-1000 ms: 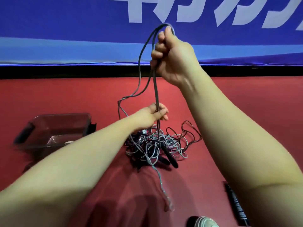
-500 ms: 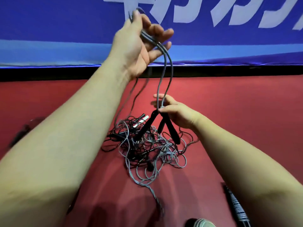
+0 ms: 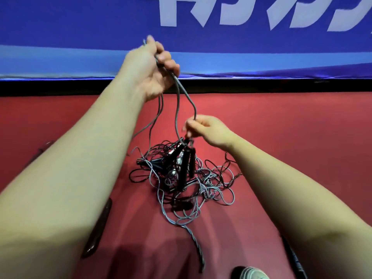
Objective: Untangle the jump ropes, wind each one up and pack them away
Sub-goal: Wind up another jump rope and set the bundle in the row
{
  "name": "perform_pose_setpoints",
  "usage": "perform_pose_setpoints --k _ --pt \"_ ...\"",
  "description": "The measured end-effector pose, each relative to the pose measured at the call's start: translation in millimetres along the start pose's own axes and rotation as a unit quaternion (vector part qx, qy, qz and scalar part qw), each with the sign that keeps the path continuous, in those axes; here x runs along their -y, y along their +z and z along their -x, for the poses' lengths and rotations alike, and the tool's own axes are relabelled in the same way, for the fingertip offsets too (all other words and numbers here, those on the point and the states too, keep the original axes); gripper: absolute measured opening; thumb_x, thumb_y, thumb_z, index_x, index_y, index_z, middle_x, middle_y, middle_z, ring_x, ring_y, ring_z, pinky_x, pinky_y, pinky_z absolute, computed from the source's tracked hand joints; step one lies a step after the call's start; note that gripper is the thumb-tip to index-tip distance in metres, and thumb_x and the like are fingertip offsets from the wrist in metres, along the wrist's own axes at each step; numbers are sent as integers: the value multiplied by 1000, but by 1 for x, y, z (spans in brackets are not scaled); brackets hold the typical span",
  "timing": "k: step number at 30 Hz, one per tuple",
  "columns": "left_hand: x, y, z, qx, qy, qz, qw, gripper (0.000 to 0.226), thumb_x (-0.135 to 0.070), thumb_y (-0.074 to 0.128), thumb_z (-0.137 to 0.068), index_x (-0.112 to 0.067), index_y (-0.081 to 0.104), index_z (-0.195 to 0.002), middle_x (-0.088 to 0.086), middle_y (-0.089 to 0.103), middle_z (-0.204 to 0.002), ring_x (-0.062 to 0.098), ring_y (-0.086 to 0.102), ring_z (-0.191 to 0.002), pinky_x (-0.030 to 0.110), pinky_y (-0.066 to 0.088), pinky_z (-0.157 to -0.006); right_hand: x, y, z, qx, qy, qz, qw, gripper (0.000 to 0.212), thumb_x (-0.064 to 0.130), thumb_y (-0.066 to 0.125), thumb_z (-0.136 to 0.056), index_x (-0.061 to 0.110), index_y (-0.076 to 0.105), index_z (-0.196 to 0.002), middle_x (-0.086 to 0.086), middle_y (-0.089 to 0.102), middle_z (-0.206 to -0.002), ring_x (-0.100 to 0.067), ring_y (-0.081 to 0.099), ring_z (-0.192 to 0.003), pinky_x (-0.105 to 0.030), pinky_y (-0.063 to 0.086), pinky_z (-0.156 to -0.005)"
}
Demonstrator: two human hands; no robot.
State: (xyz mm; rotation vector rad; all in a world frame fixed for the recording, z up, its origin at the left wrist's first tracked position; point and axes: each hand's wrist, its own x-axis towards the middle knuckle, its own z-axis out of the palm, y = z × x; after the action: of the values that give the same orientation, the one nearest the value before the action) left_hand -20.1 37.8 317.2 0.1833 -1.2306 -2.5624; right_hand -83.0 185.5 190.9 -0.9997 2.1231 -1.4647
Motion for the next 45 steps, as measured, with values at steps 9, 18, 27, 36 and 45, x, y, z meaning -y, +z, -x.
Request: perform_pose_setpoints --k 9,18,27,36,45 --pt "-11 -42 0 -95 58 -376 920 31 -24 30 -103 -19 42 -75 -10 31 -40 3 21 -31 11 16 -35 17 -2 -13 -102 -41 241 964 25 29 44 -98 16 64 -93 8 51 -68 -13 47 -66 -27 38 -61" --pt "-13 -69 -6 -97 43 -92 990 32 -24 28 -105 -18 38 -75 -9 31 -42 5 23 -33 14 21 -36 5 -8 -12 -76 -52 321 943 18 29 56 -93 18 70 -94 3 70 -86 -10 59 -78 -26 43 -72" --pt "3 -63 -7 -101 75 -200 972 28 -20 25 -103 -18 38 -79 -10 29 -42 3 16 -35 16 12 -37 27 -7 -2 -103 -71 134 983 18 16 51 -96 17 68 -100 16 65 -88 15 53 -72 -7 41 -73" --pt "0 -52 -3 -44 61 4 997 30 -24 29 -104 -16 41 -77 -6 35 -46 9 32 -39 20 46 -51 5 -27 6 -116 25 141 983 30 22 41 -100 20 53 -73 4 51 -66 -10 48 -61 -24 39 -61" --pt "28 -60 -5 -90 47 -308 946 25 -27 27 -103 -23 41 -82 -3 49 -72 12 53 -57 32 55 -63 39 -14 2 -29 -16 -346 938 29 23 25 -103 18 40 -79 9 38 -53 -9 41 -53 -19 34 -53"
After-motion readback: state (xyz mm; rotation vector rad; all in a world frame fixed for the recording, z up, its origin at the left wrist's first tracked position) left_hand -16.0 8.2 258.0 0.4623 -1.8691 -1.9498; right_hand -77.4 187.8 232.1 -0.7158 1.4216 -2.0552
